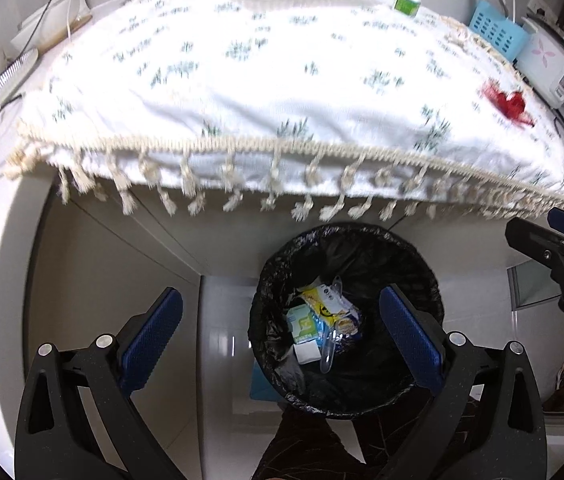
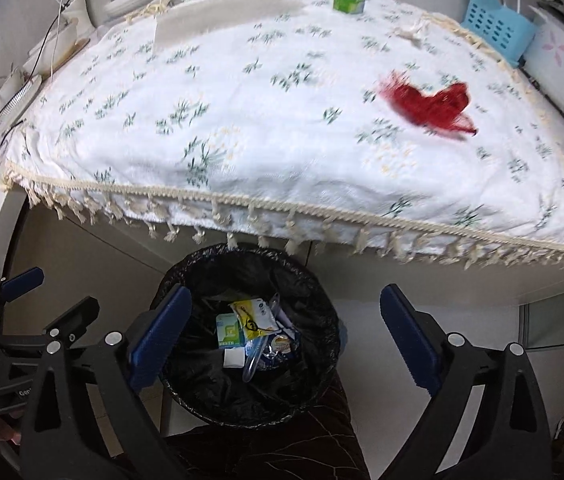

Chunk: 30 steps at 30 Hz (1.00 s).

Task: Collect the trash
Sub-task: 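Raise both open grippers back over the table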

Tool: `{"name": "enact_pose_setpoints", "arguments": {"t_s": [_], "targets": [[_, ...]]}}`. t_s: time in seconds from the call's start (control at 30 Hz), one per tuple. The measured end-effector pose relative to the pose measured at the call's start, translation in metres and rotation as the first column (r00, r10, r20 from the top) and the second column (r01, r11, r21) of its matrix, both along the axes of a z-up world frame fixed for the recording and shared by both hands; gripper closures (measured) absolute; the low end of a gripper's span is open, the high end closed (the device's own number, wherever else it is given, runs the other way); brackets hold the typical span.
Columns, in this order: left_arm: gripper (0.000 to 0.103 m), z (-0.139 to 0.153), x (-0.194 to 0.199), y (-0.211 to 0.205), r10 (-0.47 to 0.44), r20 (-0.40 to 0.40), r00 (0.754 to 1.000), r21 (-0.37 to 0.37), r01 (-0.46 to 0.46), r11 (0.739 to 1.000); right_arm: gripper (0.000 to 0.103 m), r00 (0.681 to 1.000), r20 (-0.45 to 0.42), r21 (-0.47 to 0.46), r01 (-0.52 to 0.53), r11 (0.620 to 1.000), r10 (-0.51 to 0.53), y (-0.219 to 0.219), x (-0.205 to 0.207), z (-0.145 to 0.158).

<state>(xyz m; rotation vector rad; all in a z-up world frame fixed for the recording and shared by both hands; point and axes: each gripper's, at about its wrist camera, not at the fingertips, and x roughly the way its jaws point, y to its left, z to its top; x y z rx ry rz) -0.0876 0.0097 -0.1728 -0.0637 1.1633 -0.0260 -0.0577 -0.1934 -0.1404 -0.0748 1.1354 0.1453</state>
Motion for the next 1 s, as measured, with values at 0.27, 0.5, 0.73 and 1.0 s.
{"name": "enact_pose_setpoints", "arguments": {"t_s": [0.27,0.5,0.73,1.0], "targets": [[0.006,0.036,0.011,-0.007,-0.011,0.041,0.999,-0.007,0.011,1.000,0.012,0.997,0.070,0.012,0.042,0.999,-0.043,-0.023,0.004,0.039],[0.006,0.058,0.032,-0.016,-0.021,0.065,0.998,-0.011,0.022,1.000,0.012,0.993,0.095,0.017,0.073,0.997,-0.074,-0.040,0.017,0.057],[0.006,0.076,0.058,-0.021,-0.019,0.081,0.997,-0.011,0.020,1.000,0.012,0.988,0.117,0.024,0.094,0.995,-0.096,-0.054,0.037,0.072],[0.006,0.091,0.097,-0.023,-0.006,0.091,0.996,-0.016,0.007,1.000,0.012,0.987,0.120,0.029,0.108,0.994,-0.111,-0.069,0.065,0.082]]}}
